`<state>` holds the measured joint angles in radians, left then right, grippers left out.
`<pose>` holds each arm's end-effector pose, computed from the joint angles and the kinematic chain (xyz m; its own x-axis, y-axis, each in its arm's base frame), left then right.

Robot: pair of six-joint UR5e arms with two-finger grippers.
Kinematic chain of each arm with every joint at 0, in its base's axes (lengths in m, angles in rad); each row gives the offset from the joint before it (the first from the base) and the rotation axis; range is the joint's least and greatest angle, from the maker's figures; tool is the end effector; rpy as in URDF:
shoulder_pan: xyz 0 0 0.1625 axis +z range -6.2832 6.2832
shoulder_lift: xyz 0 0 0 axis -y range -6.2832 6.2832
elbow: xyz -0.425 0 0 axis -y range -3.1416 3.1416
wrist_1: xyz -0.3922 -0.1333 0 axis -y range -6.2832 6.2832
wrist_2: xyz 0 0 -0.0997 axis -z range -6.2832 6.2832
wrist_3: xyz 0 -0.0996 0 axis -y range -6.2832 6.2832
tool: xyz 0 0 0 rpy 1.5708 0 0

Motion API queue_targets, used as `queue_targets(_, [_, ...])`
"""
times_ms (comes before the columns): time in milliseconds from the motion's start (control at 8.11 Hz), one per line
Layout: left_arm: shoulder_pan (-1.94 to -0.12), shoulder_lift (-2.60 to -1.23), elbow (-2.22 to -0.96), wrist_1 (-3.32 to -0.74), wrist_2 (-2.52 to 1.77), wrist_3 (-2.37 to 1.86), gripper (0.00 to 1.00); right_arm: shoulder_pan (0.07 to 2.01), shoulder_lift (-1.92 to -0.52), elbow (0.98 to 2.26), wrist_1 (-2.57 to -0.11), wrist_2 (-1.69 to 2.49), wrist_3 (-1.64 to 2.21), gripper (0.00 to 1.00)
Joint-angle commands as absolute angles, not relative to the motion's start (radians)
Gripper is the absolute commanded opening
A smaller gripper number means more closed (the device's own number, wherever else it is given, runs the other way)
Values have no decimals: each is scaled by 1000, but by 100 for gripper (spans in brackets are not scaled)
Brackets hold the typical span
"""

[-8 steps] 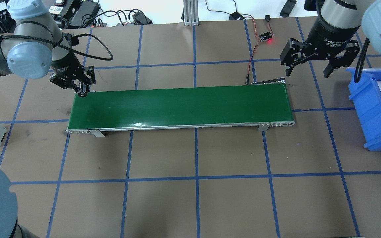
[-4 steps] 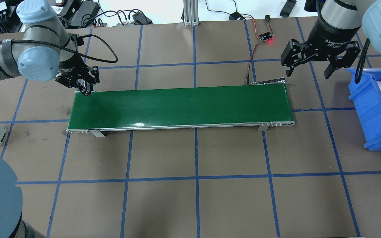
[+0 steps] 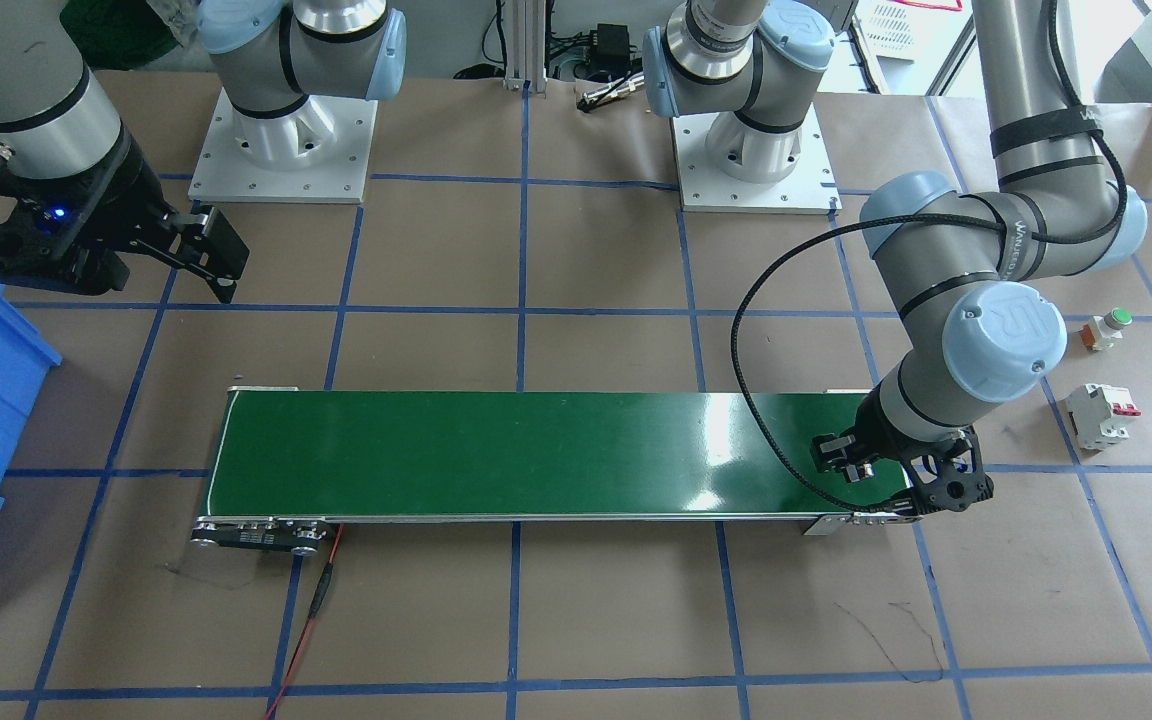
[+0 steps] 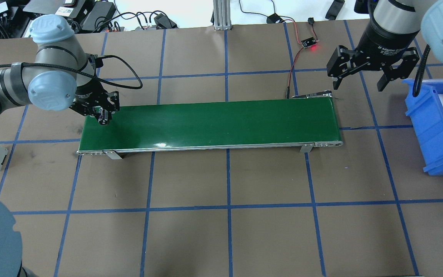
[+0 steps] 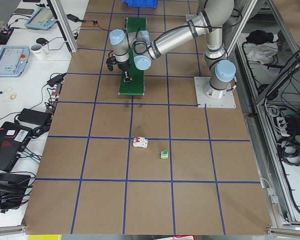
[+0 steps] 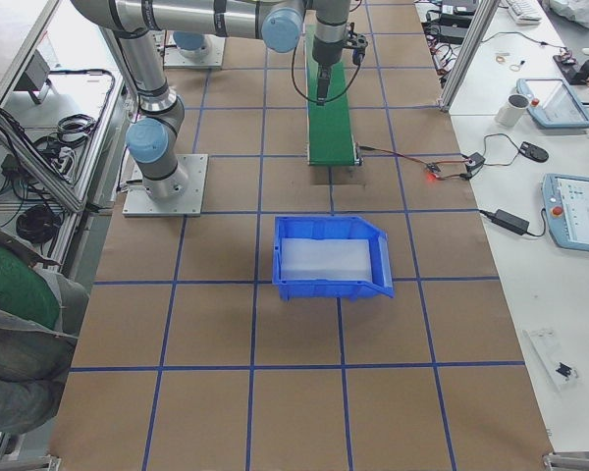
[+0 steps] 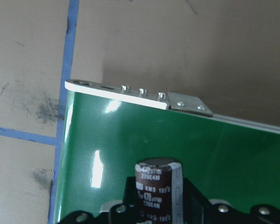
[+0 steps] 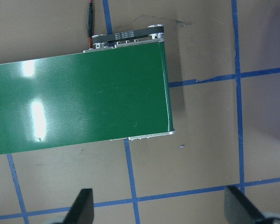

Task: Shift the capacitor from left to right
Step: 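Lower the capacitor onto the green belt and open the left gripper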

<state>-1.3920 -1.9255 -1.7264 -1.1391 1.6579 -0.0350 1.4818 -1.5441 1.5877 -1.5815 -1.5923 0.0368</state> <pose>-0.0192 -0.5943 0.2627 -0.9747 -0.2047 -0.0894 -0.2115 0.9745 0.0754 0.0862 -0.5092 0.4675 -0.9919 0.1247 0.0227 0.1254 0.9916 0.0321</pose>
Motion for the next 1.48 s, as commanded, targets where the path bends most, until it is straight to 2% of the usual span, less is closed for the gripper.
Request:
queue_targets(0, [-1399, -1904, -1784, -1115, 1655, -25, 17, 1480, -1543, 1588, -1582, -1592, 37, 100])
queue_targets(247, [-1401, -1902, -1784, -1111, 1660, -26, 19, 1480, -1543, 1588, -1582, -1592, 37, 100])
queue_targets(370, [-1401, -1911, -1784, -1053, 1660, -34, 42, 1476, -1543, 1588, -1580, -1592, 37, 100])
queue_targets(493, [-1401, -1920, -1784, -1020, 1660, -40, 50, 1476, -1543, 1588, -1580, -1592, 37, 100])
queue_targets(863, [-1399, -1924, -1784, -1014, 1658, -37, 97, 1473, -1543, 1588, -1580, -1592, 37, 100])
queue_targets(987, [-1399, -1922, -1784, -1014, 1658, -38, 100, 1473, -1543, 1588, -1580, -1592, 37, 100])
queue_targets(1357, [-1399, -1892, -1755, -1095, 1655, -40, 100, 1471, -1543, 1588, -1583, -1591, 35, 100])
